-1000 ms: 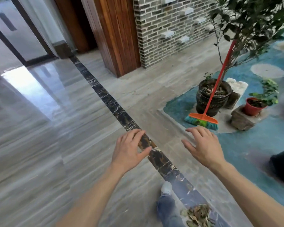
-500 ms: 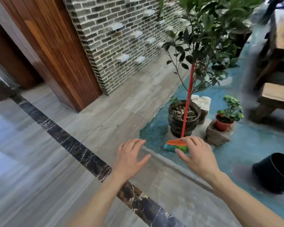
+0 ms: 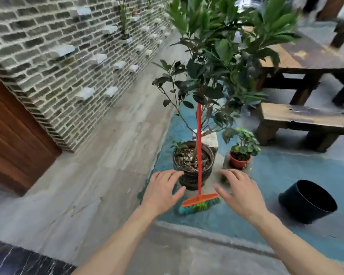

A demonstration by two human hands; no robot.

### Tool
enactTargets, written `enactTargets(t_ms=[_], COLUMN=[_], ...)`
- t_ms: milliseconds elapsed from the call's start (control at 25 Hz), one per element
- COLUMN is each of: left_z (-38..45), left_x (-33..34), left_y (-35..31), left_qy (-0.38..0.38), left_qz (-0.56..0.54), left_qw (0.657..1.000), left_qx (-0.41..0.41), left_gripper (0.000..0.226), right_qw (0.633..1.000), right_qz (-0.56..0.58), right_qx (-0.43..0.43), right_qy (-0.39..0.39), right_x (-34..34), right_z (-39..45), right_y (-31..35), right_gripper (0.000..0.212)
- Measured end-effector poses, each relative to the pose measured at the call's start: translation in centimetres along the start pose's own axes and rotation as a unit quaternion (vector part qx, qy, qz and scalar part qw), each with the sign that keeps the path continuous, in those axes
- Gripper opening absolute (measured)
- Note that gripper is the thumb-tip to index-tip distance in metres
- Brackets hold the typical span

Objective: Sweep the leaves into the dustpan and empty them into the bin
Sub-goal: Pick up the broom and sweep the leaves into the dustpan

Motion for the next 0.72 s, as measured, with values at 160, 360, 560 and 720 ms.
enactTargets(t_ms=[160,360,560,720], left_z=[9.3,20.4,30.6,35.2], left_x=[0.8,3.8,8.2,10.1], left_y=[3.4,4.0,3.3,3.4], left_qy=[0.039,0.123,0.189,0.225], left_qz=[0.018,0.048,0.117,0.144], left_qw=[0.996,0.983,0.967,0.952], left_qx=[0.08,0.125,0.128,0.147], left_gripper=[0.052,0.056,0.057,0.061], right_qw=[0.998,0.996,0.996,0.994], right_qz=[-0.003,0.003,0.019,0.059], right_qx=[0.05,0.088,0.082,0.082], right_qy=[-0.026,-0.034,-0.04,-0.028], right_x=[-0.7,-1.1,-2.0,-1.0], right_z=[6.0,13.5,21.1,24.6], right_y=[0.9,0.5,-1.0,-2.7], right_gripper=[0.052,0.055,0.049,0.048])
Point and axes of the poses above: each hand's wrist, its own z-axis towards the middle knuckle, its own x-axis out of the palm, y = z × x, the point moved 3 cm from there along z, towards the middle knuckle, and after that the axes turned 1 degree about x, right-handed, at the moved point
